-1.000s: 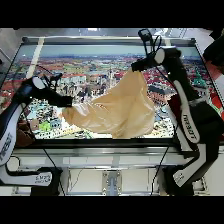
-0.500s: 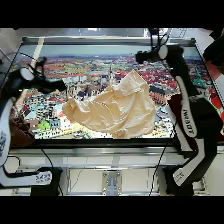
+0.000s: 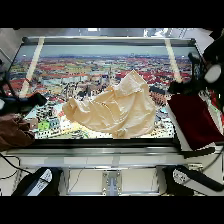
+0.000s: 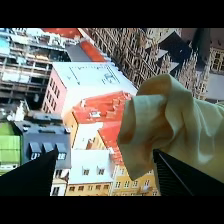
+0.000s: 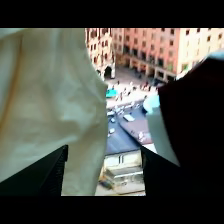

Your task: Fold the shirts.

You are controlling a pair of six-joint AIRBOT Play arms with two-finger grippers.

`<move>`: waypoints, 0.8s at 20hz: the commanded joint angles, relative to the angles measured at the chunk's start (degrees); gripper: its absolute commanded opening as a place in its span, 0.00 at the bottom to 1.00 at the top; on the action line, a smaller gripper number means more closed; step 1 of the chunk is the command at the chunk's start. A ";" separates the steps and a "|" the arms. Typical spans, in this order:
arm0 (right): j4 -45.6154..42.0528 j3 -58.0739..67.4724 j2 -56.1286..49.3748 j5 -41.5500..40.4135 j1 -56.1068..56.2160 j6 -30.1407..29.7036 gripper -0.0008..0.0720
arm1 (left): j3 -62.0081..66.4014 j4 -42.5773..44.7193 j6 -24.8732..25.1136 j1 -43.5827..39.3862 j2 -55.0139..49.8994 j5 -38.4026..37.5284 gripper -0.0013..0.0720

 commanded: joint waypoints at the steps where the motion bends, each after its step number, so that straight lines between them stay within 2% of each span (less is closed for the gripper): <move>1: 15.69 -28.50 13.49 -10.56 -3.78 1.22 0.71 | -10.75 -11.45 -1.22 0.63 2.56 5.70 0.97; 5: 24.52 -41.33 13.68 -8.74 -6.93 -1.86 0.71 | -11.69 -15.04 -1.25 0.63 2.56 8.96 0.97; 10: 27.10 -42.03 8.98 -12.35 -6.88 -4.07 0.71 | -11.69 -17.29 -1.22 0.59 2.56 8.94 0.97; 14: 36.94 -41.99 2.23 -15.10 -6.86 -11.96 0.71 | -11.69 -17.31 -1.20 0.59 2.56 8.92 0.97; 15: 38.86 -41.97 0.98 -16.24 -6.88 -12.83 0.64 | -11.69 -17.29 -1.20 0.59 2.54 8.90 0.97; 16: 40.04 -41.90 0.26 -16.87 -6.86 -13.09 0.52 | -11.69 -17.25 -1.20 0.59 2.54 8.79 0.97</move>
